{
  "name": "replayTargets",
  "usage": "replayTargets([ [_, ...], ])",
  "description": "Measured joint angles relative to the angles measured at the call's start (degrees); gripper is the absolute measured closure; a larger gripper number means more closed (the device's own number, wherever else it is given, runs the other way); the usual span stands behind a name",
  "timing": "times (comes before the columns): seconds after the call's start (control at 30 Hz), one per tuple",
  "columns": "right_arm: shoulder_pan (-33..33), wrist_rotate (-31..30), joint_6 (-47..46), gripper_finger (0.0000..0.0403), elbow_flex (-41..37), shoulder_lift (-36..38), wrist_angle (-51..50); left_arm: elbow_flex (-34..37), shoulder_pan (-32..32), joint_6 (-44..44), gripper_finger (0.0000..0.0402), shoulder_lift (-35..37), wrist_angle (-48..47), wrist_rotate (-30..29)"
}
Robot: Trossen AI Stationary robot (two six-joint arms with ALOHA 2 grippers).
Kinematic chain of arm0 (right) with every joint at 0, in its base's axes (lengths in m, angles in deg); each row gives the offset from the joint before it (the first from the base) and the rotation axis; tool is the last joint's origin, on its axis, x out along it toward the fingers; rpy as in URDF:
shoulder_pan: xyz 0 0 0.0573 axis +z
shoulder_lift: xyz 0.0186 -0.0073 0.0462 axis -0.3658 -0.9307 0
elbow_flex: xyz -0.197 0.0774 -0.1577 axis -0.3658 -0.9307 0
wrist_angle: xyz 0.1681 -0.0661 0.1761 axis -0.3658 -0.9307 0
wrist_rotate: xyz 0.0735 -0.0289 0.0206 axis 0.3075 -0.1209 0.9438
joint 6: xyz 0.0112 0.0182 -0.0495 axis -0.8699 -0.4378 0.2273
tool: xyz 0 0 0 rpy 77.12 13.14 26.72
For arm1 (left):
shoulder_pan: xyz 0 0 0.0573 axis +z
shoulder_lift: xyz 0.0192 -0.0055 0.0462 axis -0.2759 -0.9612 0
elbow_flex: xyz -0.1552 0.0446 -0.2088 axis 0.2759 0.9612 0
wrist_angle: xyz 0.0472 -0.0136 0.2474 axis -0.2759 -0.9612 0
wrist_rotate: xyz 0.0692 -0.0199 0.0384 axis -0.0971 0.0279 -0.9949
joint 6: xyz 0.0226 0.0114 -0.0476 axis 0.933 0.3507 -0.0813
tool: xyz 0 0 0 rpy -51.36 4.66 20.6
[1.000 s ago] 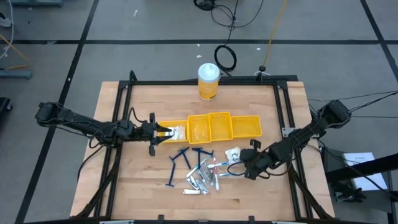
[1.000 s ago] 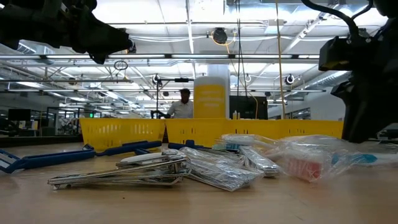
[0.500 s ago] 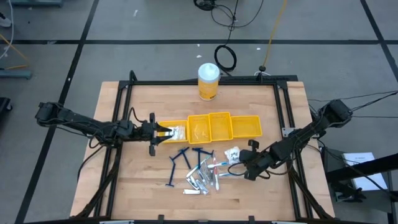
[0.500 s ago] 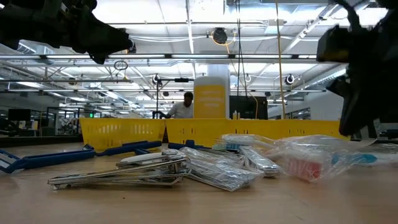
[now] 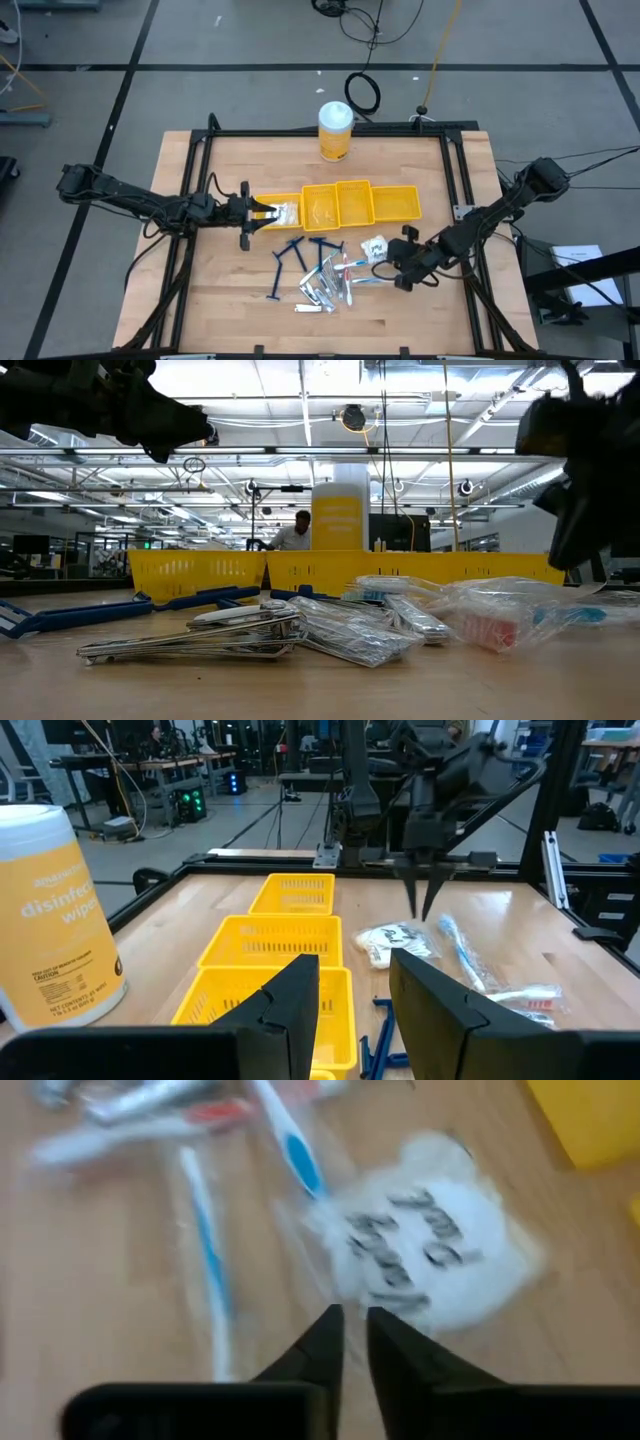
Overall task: Pick & Place Travel size toiletries
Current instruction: Put the vanity pack into the left yellow bin
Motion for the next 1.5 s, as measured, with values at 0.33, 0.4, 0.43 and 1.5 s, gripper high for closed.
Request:
replayTargets([
  [0.33, -0.5, -1.5, -0.2, 0.0214, -8.8, 0.0, 12.0, 0.0, 0.0, 0.0, 0.0277, 0.0, 0.0, 0.0],
  [0.4, -0.8, -1.4, -0.4, 0.0204, -10.0, 0.0, 13.9, 0.0, 0.0, 0.0, 0.0277, 0.0, 0.0, 0.0],
  [0.43, -0.8, -1.5, -0.4, 0.0202, -10.5, 0.0, 14.9, 0.0, 0.0, 0.0, 0.0277, 0.0, 0.0, 0.0],
  [1.5, -1.3, -3.1, 17.8, 0.0399, -12.9, 2.9, 35.3, 0.0, 0.0, -0.9, 0.0277, 0.0, 0.1, 0.0],
])
